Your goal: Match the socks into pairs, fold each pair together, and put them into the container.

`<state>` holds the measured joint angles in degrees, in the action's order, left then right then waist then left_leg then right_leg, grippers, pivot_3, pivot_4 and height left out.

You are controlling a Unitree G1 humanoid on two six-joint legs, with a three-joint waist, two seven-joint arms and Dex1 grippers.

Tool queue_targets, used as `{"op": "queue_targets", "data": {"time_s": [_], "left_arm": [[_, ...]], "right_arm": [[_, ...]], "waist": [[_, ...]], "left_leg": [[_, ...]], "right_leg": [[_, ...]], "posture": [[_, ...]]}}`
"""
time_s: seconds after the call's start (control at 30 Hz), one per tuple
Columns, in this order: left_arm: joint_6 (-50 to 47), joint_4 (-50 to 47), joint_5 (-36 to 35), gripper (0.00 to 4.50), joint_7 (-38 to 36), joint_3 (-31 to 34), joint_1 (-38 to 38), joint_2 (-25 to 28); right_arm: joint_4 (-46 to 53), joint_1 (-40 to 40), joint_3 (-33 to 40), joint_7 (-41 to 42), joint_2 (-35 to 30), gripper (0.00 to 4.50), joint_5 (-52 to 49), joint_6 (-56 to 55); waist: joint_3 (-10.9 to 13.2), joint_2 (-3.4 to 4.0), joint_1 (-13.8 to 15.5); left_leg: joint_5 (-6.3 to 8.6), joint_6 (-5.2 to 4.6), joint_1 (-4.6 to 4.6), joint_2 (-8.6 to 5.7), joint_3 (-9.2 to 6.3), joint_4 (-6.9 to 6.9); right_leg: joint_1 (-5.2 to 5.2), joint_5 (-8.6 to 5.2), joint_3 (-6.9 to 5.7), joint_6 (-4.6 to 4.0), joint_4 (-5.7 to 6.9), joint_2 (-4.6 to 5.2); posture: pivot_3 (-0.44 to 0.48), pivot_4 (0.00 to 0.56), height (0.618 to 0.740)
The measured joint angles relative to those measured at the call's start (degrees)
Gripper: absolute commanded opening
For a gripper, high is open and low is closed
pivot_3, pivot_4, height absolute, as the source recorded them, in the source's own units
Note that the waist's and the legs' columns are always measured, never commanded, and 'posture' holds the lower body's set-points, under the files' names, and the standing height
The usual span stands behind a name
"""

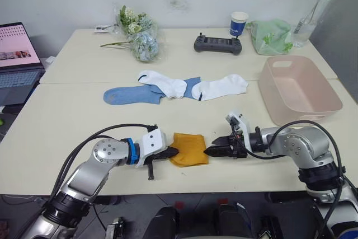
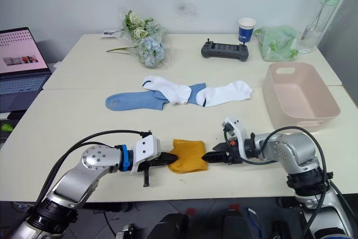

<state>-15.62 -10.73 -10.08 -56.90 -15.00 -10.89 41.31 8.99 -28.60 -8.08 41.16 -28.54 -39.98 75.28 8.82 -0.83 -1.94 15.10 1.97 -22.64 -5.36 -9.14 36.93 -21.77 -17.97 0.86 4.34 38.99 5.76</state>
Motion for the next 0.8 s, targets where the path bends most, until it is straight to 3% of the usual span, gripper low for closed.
{"op": "queue_targets", "data": {"time_s": [0.2,0.5,0.63,0.8], "left_arm": [[0.00,-0.49,0.00,0.00,0.09,0.82,1.30,0.02],[-0.82,-1.43,-0.23,0.00,0.17,1.76,1.83,0.03],[-1.49,-1.73,-0.33,0.00,0.14,1.83,1.78,0.01],[-1.53,-1.75,-0.41,0.00,0.07,1.85,1.74,0.01]], "right_arm": [[-6.27,-2.67,2.31,-1.88,8.39,3.92,-1.01,4.44],[-8.66,-3.07,0.59,-2.58,13.56,3.92,0.01,2.61],[-8.99,-3.11,-0.26,-2.51,13.54,3.05,0.69,1.27],[-9.28,-2.59,-1.67,-2.62,13.36,1.15,1.12,1.02]], "waist": [[-0.11,0.06,-0.35],[-0.15,0.10,-0.94],[-0.15,0.12,-0.99],[-0.15,0.12,-0.98]], "left_leg": [[0.01,-0.02,0.15,0.03,-0.03,-0.07],[0.01,-0.02,0.16,0.03,-0.06,-0.08],[0.01,-0.02,0.16,0.04,-0.08,-0.08],[0.01,-0.01,0.13,0.03,-0.08,-0.08]], "right_leg": [[0.06,0.00,0.04,0.00,0.01,-0.07],[0.03,0.00,0.04,0.00,0.03,-0.10],[0.03,0.00,0.03,0.00,0.04,-0.11],[0.01,0.00,0.04,0.00,0.03,-0.11]], "posture": [[0.000,0.150,0.740],[0.000,0.150,0.740],[0.000,0.150,0.740],[0.000,0.150,0.740]]}}
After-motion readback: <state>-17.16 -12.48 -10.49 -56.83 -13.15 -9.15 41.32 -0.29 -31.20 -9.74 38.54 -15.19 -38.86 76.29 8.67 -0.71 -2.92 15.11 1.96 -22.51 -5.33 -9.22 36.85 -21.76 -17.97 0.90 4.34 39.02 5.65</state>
